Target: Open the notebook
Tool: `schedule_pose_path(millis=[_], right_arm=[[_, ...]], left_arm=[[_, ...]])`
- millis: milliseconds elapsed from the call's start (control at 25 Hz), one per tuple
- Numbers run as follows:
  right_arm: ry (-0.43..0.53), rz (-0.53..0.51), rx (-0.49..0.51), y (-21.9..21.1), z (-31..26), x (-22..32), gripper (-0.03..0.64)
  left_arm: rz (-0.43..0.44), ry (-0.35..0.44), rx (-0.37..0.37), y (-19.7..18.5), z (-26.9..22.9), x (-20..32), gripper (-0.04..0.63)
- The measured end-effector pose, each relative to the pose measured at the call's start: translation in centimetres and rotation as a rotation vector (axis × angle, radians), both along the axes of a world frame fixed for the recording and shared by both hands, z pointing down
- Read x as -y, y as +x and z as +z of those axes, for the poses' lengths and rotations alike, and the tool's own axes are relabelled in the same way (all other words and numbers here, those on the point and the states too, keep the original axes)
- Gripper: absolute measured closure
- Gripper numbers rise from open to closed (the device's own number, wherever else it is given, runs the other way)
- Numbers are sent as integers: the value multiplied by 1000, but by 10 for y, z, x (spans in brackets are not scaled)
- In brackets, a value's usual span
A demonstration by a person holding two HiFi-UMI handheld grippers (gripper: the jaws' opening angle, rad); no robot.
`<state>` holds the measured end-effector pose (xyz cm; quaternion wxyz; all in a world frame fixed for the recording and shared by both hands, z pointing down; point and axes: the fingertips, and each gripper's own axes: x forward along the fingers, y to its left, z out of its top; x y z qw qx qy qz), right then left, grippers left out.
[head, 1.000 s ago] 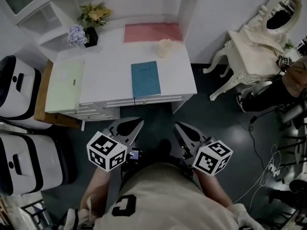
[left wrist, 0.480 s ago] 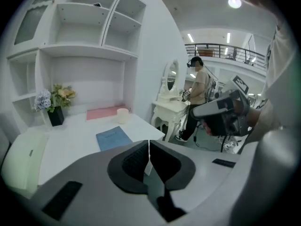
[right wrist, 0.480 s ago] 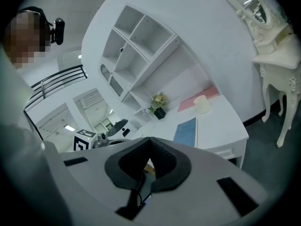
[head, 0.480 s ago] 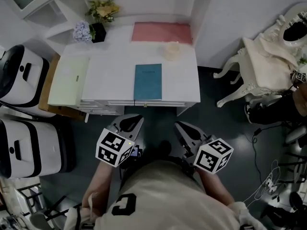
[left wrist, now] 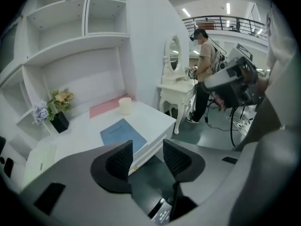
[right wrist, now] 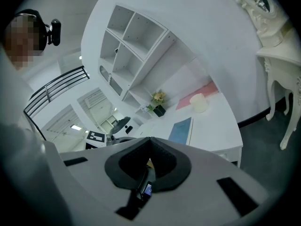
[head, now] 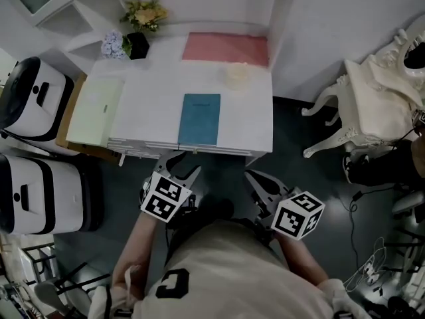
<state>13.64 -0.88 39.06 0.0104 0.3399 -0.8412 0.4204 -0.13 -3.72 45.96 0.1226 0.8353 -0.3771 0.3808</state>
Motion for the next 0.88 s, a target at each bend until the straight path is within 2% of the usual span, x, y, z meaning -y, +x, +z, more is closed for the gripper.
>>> schedule_pose_path(millis=[200,360,480,600,880], right_arm=[[-1,-15,14,11,0,3,603],[-12,-23,29,15,0,0,603],[-4,-10,31,20,0,0,603],[-21,13,43,25,3,0,603],[-36,19,5,24,9,0,603]], left_arm=[[22,-45,95,21,30,18,345],[79,-76,181,35,59,37,339],[90,-49,252,33,74,53,339],[83,-45,287,28,85,61,339],[167,-43,394,21,122,66,339]])
